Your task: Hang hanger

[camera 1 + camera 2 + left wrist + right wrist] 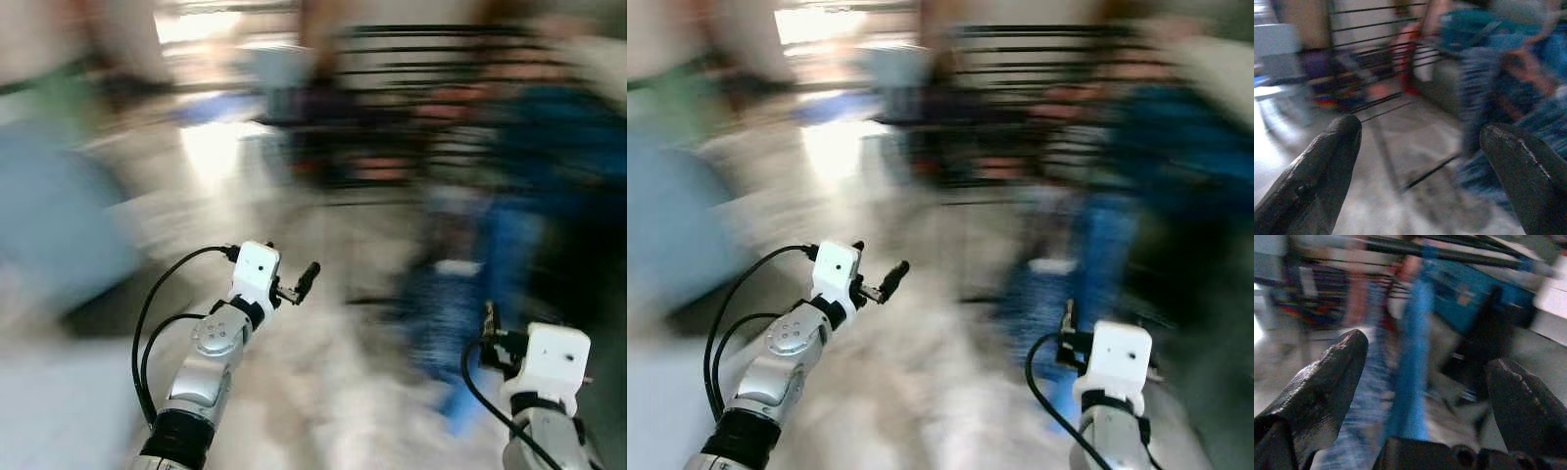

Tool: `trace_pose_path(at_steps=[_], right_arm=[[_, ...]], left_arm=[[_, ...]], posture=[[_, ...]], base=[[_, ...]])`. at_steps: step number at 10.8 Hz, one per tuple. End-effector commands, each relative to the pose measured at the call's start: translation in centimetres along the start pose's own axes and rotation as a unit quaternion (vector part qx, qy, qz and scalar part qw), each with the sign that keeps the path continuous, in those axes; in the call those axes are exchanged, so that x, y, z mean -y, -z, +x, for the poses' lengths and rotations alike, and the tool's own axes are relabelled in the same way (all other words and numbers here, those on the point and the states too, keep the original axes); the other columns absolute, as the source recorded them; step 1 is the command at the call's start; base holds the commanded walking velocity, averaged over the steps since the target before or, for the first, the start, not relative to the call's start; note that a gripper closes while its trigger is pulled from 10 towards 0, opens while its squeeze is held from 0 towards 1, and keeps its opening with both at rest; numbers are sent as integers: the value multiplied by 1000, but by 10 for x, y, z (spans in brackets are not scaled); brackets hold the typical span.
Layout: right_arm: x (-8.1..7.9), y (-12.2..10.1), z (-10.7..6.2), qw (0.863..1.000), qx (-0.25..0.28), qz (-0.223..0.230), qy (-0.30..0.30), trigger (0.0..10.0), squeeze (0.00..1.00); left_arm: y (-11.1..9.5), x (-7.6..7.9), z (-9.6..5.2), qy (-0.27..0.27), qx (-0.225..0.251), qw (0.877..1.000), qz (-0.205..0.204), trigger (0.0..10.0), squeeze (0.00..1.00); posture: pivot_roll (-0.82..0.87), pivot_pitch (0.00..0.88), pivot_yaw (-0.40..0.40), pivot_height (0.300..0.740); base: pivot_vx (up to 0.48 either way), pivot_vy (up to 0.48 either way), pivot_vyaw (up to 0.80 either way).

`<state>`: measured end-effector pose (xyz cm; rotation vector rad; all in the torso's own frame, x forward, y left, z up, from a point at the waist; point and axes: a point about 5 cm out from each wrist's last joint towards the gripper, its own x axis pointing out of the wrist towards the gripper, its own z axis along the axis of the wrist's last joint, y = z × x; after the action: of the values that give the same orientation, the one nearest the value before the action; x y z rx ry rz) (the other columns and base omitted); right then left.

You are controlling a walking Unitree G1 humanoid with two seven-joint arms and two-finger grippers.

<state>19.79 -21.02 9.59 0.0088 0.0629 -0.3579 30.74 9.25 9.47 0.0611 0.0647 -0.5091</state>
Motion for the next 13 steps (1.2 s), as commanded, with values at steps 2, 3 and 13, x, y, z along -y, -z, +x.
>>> trace_pose_path(at_steps=[2,3,13], right_arm=[[1,0,2,1000,-4,-3,2,10000,0],[1,1,1,1000,-5,-4,1,10000,0],[-22,25,-1,986,-124,49,-101,10000,0]], left_arm=[[-5,6,3,11,9,1000,-1,10000,0],[-4,6,3,11,7,1000,-1,10000,0],[11,-10,-9,9,-52,998,34,10000,0]], posture=[[-25,0,-25,740],[-26,0,-25,740],[-22,0,-25,740]], base=[[480,0,0],[480,0,0],[0,0,0]])
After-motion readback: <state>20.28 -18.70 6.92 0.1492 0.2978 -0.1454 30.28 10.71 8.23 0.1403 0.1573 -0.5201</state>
